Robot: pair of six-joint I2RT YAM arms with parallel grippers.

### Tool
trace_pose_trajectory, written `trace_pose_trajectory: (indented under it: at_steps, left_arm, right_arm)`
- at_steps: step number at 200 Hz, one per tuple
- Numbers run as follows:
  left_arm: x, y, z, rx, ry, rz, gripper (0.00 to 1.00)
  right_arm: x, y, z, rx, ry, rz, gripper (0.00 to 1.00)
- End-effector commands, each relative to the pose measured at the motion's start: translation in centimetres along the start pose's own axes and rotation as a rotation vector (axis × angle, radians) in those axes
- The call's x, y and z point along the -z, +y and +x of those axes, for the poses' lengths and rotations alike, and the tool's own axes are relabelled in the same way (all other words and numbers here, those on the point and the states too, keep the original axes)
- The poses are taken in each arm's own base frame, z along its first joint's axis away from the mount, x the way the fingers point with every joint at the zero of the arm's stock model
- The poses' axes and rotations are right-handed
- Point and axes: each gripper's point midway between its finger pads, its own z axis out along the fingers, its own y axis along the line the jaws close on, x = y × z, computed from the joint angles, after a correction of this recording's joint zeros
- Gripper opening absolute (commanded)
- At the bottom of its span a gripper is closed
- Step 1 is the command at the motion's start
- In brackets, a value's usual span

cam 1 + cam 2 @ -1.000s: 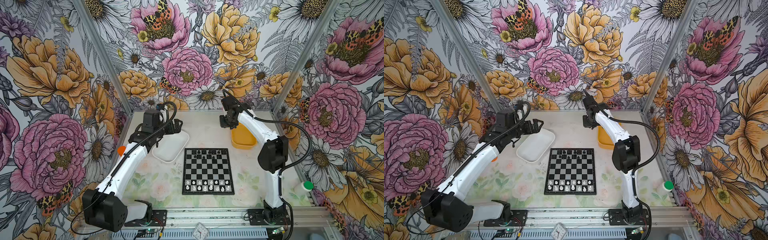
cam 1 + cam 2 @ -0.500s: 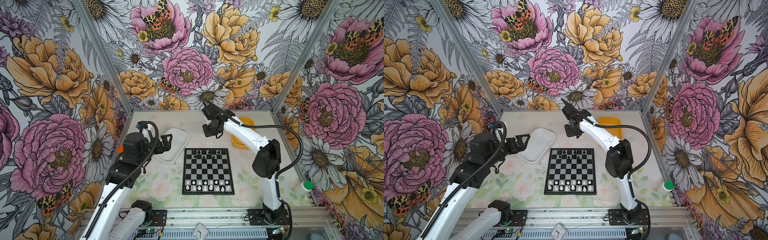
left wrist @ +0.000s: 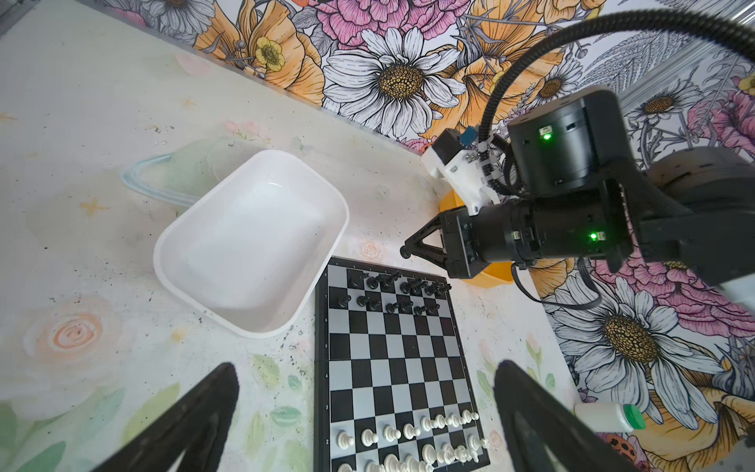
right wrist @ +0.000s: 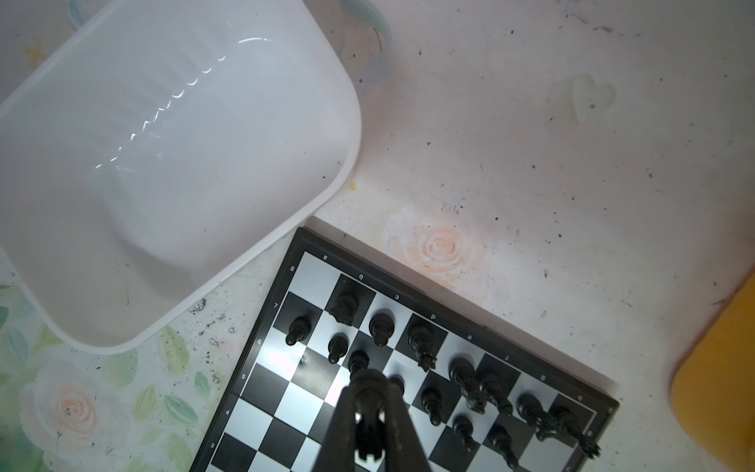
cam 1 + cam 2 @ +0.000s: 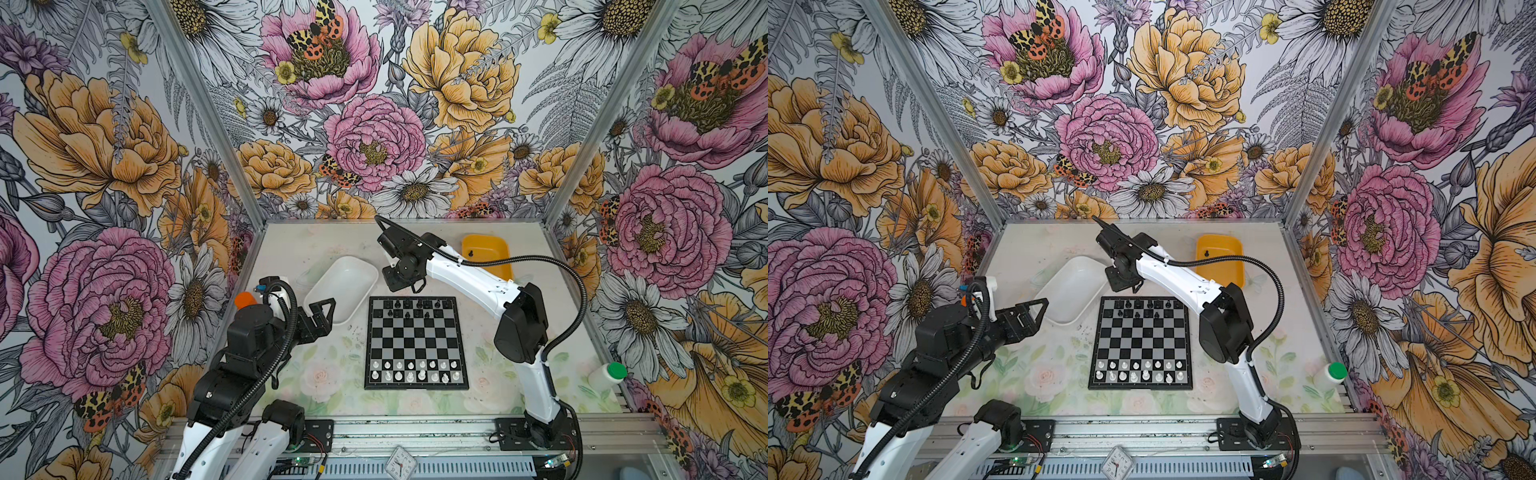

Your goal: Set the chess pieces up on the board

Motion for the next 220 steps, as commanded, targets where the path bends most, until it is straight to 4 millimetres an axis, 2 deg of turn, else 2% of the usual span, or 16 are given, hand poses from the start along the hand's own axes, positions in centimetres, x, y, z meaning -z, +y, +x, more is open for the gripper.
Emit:
trace_pose_trajectory:
  at_steps: [1, 48, 113, 115, 118, 165, 192, 220]
  left_arm:
    - [0.3, 0.4, 0.5, 0.014, 0.011, -0.017, 0.99]
    - [0.2, 0.1, -0.1, -0.003, 0.011, -0.019, 0.99]
    - [0.0, -0.1, -0.4, -0.016, 0.018, -0.023, 0.99]
    - [-0.1, -0.1, -0.4, -0.017, 0.019, -0.023, 0.99]
    - [0.0, -0.1, -0.4, -0.016, 0.017, -0.024, 0.99]
    - [0.0, -0.2, -0.6, -0.019, 0.013, -0.023, 0.99]
    - [0.1, -0.3, -0.7, -0.021, 0.011, -0.02, 0.99]
    - [0.1, -0.2, -0.6, -0.021, 0.011, -0.021, 0.99]
  right_arm:
    - [-1.3, 1.0, -0.9, -0.009, -0.017, -0.018, 0.11]
    - [-3.7, 2.0, -0.9, 0.005, 0.008, -0.028, 0.11]
    - [-5.0, 3.1, -1.8, 0.012, 0.008, -0.071, 0.12]
    - [-5.0, 4.1, -1.4, 0.03, 0.012, -0.078, 0.12]
    - [-5.1, 4.6, -1.3, 0.035, 0.013, -0.085, 0.12]
    - [-6.1, 6.3, -0.4, 0.058, 0.041, -0.111, 0.12]
    - [-6.6, 6.7, 0.1, 0.066, 0.055, -0.107, 0.12]
    - [-7.3, 6.3, 0.7, 0.07, 0.07, -0.088, 0.12]
